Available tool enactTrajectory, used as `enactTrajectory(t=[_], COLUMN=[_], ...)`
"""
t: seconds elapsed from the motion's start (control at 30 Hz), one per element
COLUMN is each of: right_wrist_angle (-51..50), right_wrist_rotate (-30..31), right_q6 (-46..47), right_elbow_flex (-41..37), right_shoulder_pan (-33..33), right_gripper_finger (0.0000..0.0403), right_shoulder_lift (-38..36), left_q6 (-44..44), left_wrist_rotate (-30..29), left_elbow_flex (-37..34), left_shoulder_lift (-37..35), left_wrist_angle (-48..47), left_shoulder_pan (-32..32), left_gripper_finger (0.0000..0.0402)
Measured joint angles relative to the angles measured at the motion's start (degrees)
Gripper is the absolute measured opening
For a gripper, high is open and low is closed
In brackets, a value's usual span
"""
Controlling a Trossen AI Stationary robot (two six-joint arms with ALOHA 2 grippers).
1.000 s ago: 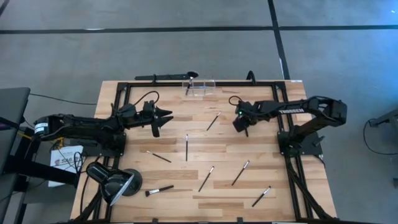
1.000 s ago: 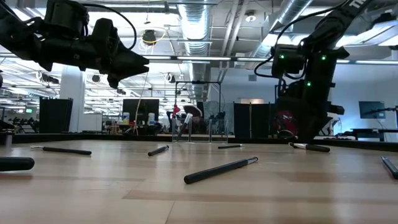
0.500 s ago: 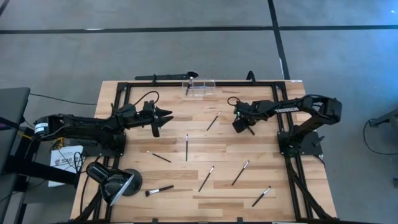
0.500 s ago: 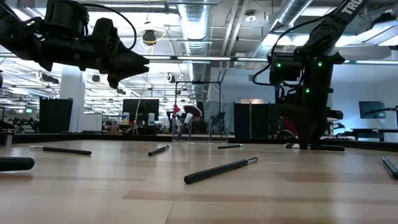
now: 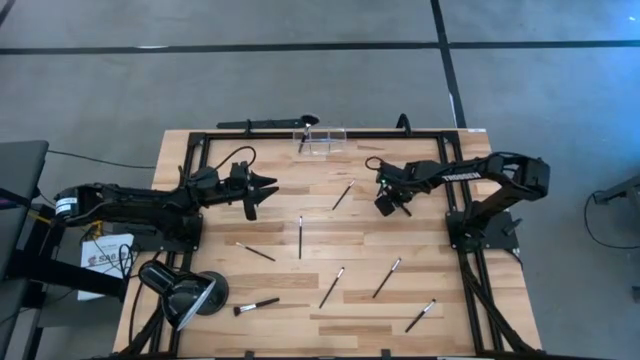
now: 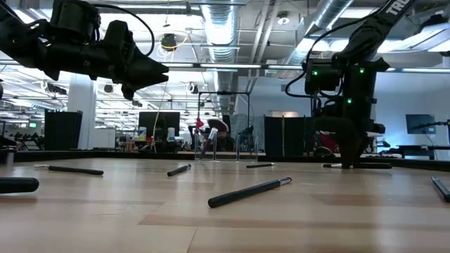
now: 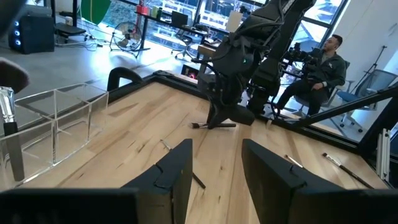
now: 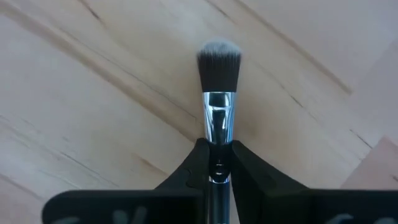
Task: Sort items
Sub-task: Put the blush brush into the left section of the transparent organizer
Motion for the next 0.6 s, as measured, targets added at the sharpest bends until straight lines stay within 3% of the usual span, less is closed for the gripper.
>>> enactTrajectory(t=[0.13,0.3,0.6], right_wrist_angle=[-1.43,1.65,33.7], right_wrist_rotate=[-1.67,-1.11,-2.74], right_q6=[-1.3,-5.59,-15.89], right_elbow_flex=[4.05,10.5,13.75], right_shoulder_pan=[1.86,4.56,9.99], right_gripper_finger=[0.0047,0.0035,0.0042], right_shoulder_lift=[0.2,0.12,0.04], left_q6=[0.0,-0.02,-1.52], left_wrist_rotate=[0.0,0.0,0.78], left_elbow_flex=[0.0,0.0,0.0], left_shoulder_lift=[0.0,0.0,0.0], left_wrist_angle=[0.0,0.0,0.13], left_shoulder_pan=[0.01,0.01,-0.38], left_gripper_finger=[0.0135,0.0135,0.0135])
